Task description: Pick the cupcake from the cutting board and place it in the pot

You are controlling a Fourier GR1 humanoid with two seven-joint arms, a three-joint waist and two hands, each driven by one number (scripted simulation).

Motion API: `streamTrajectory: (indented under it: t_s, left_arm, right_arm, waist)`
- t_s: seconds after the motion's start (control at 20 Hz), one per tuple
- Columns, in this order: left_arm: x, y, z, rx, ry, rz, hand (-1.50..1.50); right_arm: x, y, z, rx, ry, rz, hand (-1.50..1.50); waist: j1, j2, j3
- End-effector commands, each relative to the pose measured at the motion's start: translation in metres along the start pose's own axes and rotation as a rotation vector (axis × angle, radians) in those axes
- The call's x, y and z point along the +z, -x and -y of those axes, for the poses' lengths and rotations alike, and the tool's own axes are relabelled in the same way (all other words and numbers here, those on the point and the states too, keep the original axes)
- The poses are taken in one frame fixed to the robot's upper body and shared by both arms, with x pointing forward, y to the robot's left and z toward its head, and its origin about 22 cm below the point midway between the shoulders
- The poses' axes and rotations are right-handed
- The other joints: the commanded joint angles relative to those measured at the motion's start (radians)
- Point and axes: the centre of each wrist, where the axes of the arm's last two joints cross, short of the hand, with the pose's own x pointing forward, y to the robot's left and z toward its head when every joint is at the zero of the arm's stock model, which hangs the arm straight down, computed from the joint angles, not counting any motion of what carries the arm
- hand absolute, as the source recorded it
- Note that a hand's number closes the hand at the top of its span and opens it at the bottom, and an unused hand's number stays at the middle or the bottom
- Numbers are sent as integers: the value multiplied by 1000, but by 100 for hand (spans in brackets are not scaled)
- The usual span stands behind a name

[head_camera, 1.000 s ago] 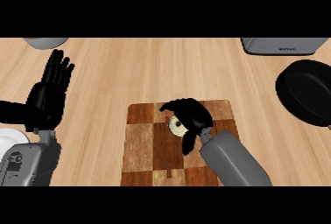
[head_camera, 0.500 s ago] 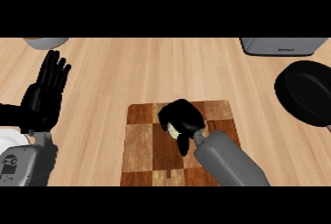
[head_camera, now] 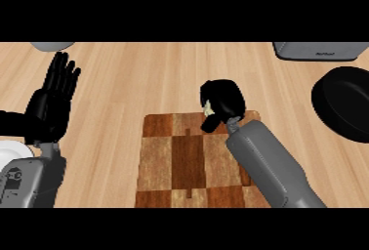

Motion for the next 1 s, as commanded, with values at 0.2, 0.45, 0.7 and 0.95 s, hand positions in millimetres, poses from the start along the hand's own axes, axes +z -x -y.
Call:
streamTrajectory:
  t_s: [0.2,0.45,0.7,0.95]
  left_arm:
    - [-5,-7,22,25,61,21,0]
    - [-10,-10,29,22,76,29,0]
    - [-9,-10,18,16,72,26,0]
    - [-13,-6,24,10,57,8,0]
  right_arm:
    - [-53,45,104,-62,316,-658,150]
    - [-68,58,161,48,551,-965,150]
    - [-73,62,203,147,809,-1123,150]
    - [-77,60,215,209,925,-1196,150]
  waist:
    - [62,29,-1]
    - [85,30,-2]
    - [90,21,-1]
    - [58,18,2]
